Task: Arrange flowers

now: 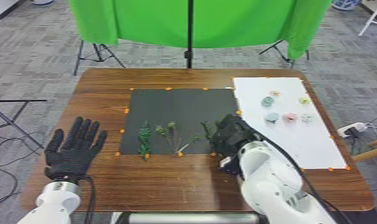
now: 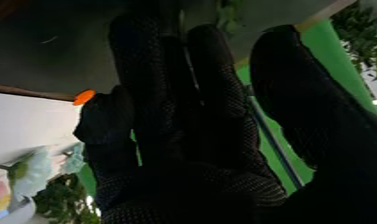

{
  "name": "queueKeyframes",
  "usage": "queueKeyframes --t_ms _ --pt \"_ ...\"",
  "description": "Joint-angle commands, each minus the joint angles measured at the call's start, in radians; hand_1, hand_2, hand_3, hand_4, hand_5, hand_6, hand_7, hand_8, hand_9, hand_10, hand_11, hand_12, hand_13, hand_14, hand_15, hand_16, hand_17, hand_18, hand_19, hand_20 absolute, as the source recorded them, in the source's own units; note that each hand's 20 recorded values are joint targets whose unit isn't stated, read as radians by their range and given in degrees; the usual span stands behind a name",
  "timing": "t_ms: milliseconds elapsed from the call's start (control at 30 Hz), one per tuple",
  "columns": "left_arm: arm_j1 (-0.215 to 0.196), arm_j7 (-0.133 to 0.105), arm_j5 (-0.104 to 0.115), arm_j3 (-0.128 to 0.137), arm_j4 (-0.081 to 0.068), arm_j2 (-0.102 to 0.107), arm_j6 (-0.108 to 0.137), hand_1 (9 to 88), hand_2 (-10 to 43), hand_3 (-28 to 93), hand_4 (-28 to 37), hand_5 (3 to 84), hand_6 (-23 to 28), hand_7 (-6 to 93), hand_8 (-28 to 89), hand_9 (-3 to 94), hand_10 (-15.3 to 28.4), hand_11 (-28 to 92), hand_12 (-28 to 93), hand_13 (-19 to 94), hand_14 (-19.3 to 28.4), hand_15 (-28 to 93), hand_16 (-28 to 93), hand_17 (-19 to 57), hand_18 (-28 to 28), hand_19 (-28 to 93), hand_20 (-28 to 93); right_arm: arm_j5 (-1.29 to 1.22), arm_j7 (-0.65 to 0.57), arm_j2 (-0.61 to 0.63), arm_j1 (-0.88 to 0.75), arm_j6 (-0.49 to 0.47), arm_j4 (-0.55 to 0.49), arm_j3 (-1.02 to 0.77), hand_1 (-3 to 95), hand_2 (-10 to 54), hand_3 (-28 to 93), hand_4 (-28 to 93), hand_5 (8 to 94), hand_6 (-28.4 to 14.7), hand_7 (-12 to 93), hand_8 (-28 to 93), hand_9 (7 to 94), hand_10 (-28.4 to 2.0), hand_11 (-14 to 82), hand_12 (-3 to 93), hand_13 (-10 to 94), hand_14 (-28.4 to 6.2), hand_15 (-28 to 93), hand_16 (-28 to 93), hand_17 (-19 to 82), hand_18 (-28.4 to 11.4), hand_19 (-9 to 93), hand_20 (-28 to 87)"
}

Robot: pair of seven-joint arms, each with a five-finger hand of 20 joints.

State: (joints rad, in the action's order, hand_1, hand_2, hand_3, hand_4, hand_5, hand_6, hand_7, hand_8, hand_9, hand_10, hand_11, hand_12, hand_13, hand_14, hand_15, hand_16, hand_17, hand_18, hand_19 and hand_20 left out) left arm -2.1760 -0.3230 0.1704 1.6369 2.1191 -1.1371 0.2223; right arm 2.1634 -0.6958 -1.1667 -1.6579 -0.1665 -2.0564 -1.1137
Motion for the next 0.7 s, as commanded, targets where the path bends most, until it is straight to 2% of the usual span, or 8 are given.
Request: queueKeyframes --t_ms 33,167,233,333,367,500,600,700 --pt "-0.015 0.004 -0.014 -0.006 -0.002 0.0 0.003 26.3 19.8 77 -28.3 46.6 9.6 13.2 -11 41.7 15.1 21 7 31 15.4 32 -9 -6.1 12.6 36 10 0.027 -0.007 0.004 -0.001 0.047 -0.053 -0.031 38.2 -9.5 84 -22 63.1 -7.1 21 -13 54.1 -22.6 10.7 13.2 60 -16.0 57 18 37 -25.4 93 46" --pt "-0.017 0.0 -0.011 -0.004 0.0 -0.004 0.003 26.3 19.8 77 -28.3 46.6 9.6 13.2 -11 41.7 15.0 21 7 31 15.5 32 -9 -6.1 12.6 36 10 0.047 -0.005 0.02 0.002 0.067 -0.062 -0.074 35.9 -9.5 85 -22 55.2 -8.8 30 -13 45.0 -25.3 10.0 12.8 54 -17.8 60 15 38 -26.0 93 50" --pt "-0.017 0.0 -0.01 -0.005 0.001 -0.006 0.004 26.3 19.8 77 -28.3 46.6 9.6 13.2 -11 41.7 15.0 20 7 31 15.4 32 -9 -6.1 12.6 36 11 0.086 -0.006 0.037 0.011 0.095 -0.044 -0.106 35.4 -9.5 86 -23 52.0 -9.3 33 -14 43.3 -25.7 10.3 12.8 52 -18.2 60 14 37 -25.7 93 51" --pt "-0.02 -0.003 -0.016 -0.001 0.005 -0.006 -0.005 26.2 19.7 77 -28.3 46.6 9.6 13.2 -11 41.6 15.0 20 7 31 15.4 32 -9 -6.2 12.6 36 11 0.139 -0.006 0.076 0.017 0.093 -0.014 -0.162 36.2 -9.5 86 -24 51.6 -9.4 27 -16 42.6 -25.2 11.3 12.8 50 -18.4 60 14 36 -25.7 93 50" --pt "-0.022 -0.007 -0.019 0.0 0.005 -0.005 -0.01 26.2 19.7 77 -28.3 46.6 9.6 13.2 -11 41.6 15.0 20 7 31 15.4 32 -9 -6.2 12.6 36 11 0.182 -0.004 0.09 0.015 0.117 0.002 -0.171 36.6 -9.5 86 -25 51.5 -9.4 26 -15 42.0 -24.7 11.6 12.8 48 -18.7 60 13 34 -25.5 93 48" --pt "-0.028 -0.012 -0.029 0.004 0.005 -0.004 -0.018 26.1 19.6 77 -28.3 46.5 9.6 13.2 -11 41.6 15.1 20 7 31 15.3 32 -9 -6.3 12.7 36 11 0.204 -0.008 0.132 0.022 0.09 0.049 -0.216 36.8 -9.5 87 -28 48.0 -9.8 19 -14 38.8 -24.1 12.7 12.9 36 -21.5 66 13 29 -25.8 93 45" --pt "-0.029 -0.011 -0.047 0.007 0.009 -0.002 -0.019 26.1 19.6 77 -28.3 46.4 9.5 13.1 -11 41.5 15.0 20 7 31 15.3 32 -9 -6.3 12.7 36 11 0.235 0.01 0.15 0.035 0.064 0.097 -0.216 38.0 -9.5 87 -28 47.8 -9.4 18 -14 38.5 -22.6 13.1 12.8 34 -21.4 67 12 29 -25.7 93 45" --pt "-0.023 -0.004 -0.075 0.006 0.008 0.001 -0.025 26.1 19.5 77 -28.3 46.3 9.5 12.9 -11 41.5 14.9 20 7 31 15.3 32 -9 -6.3 12.7 36 11 0.234 0.023 0.154 0.046 0.029 0.13 -0.208 39.2 -9.5 87 -28 47.9 -8.9 18 -14 38.9 -21.6 13.4 12.7 34 -21.1 67 12 28 -25.9 93 45"
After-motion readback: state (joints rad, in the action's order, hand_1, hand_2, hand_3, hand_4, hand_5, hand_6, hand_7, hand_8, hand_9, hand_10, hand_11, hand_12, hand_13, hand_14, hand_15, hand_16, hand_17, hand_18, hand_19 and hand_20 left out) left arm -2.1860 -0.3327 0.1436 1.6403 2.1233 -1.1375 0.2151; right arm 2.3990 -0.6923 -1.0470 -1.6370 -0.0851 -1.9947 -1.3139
